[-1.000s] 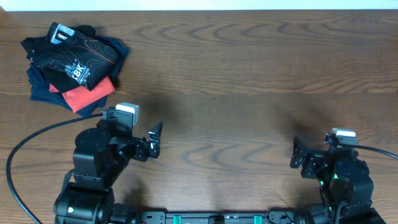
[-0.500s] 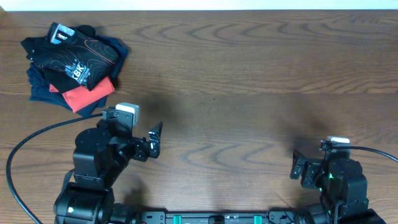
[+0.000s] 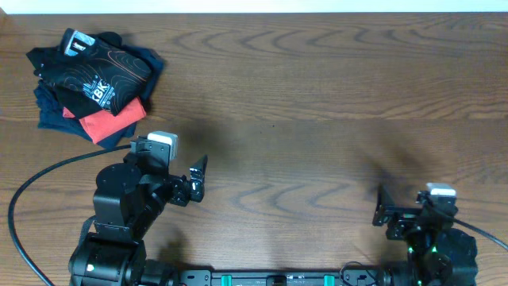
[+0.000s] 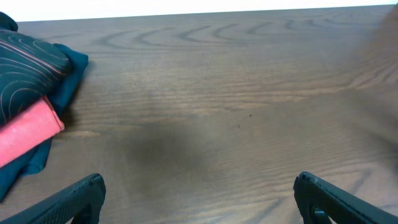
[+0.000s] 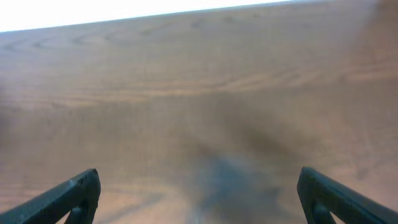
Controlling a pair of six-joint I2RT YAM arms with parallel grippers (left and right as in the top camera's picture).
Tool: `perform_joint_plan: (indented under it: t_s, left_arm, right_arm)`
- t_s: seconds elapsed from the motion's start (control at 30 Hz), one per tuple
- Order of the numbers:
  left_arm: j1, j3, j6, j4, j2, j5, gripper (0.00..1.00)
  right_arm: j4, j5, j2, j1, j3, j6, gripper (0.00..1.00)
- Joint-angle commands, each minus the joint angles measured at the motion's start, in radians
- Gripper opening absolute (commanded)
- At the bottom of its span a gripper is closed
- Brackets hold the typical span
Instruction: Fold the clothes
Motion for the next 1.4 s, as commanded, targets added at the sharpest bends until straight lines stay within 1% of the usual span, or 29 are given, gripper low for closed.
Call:
perform_joint_plan:
  t_s: [0.0,0.23,0.33,0.4,0.5,0.63,1.37]
  left_arm:
    - [-0.003,-0.004,0.013,0.001,-0.001,-0.012,0.98]
    - [-0.003,-0.004,0.013,0.001,-0.001,-0.012,0.98]
    - [-0.003,-0.004,0.013,0.001,-0.001,-0.012,0.98]
    - [-0.003,-0.004,0.013,0.001,-0.001,-0.012,0.98]
    - [-0.003,-0.004,0.013,0.001,-0.001,-0.012,0.98]
    - [-0.003,-0.004,0.013,0.001,-0.001,-0.012,0.98]
    - [-0.003,-0.004,0.013,0.001,-0.001,-0.012,0.98]
  right_arm:
    - [0.121,-0.07,-0.016,-0.015,-0.09,-0.099,0.99]
    - [0.505,-0.051,-0.024,-0.015,-0.289,-0.099,0.99]
    - [0.644,-0.051,-0.024,-0.015,-0.367,-0.098,0.99]
    - [0.697,-0.048,-0.024,-0.013,-0.401,-0.098,0.99]
    - [0.687,0.008,-0.024,-0.002,-0.4,-0.1,0.99]
    - [0.683,0.008,-0.024,0.006,-0.4,-0.182,0.99]
    - [0.687,-0.006,-0.023,0.022,-0.4,-0.181,0.99]
